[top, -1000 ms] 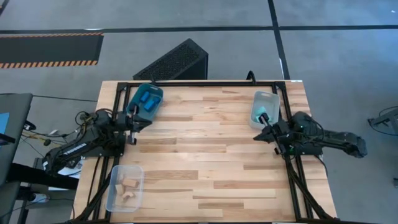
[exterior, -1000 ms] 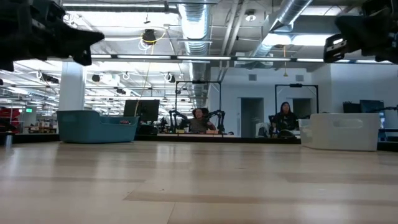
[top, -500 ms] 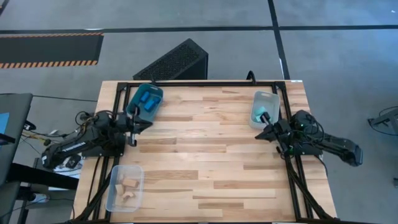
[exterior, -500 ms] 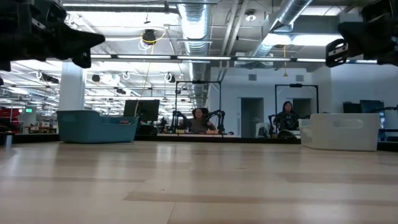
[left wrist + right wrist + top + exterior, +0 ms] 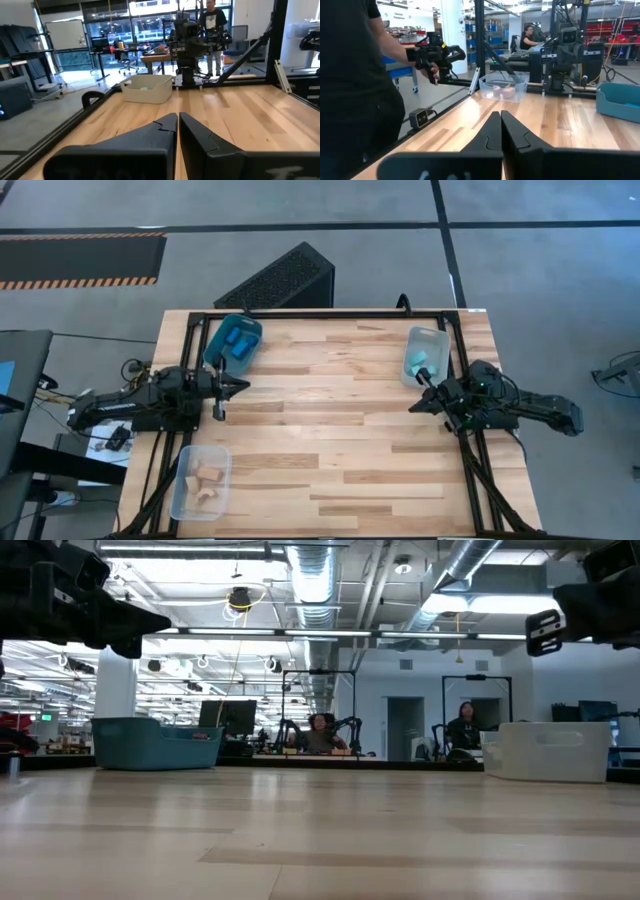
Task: Sort & place blocks by color
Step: Return to Home Position
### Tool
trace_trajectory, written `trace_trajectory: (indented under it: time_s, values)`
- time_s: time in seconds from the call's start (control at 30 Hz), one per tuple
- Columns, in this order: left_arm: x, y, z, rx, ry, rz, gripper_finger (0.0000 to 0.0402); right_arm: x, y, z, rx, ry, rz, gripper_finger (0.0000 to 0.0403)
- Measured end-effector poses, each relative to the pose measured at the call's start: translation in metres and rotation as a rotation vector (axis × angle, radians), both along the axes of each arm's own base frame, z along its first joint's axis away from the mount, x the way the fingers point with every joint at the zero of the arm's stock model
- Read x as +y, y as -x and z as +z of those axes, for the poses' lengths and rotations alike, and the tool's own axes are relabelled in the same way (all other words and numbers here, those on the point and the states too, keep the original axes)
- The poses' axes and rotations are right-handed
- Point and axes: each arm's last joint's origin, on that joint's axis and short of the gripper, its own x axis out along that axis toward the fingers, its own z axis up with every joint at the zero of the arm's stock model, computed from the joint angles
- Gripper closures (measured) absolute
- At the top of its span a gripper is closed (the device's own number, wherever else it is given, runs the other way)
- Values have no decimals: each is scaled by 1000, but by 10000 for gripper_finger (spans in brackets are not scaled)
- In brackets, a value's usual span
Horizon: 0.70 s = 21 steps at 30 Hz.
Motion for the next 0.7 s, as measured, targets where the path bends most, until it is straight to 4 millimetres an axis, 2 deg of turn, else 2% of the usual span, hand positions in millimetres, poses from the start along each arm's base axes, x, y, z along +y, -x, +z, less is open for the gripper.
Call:
trace_trajectory:
  time_s: [0.7]
  values:
    - [2,0,-1,7,18,82,393,-1,0,-2,38,-39,-6,382]
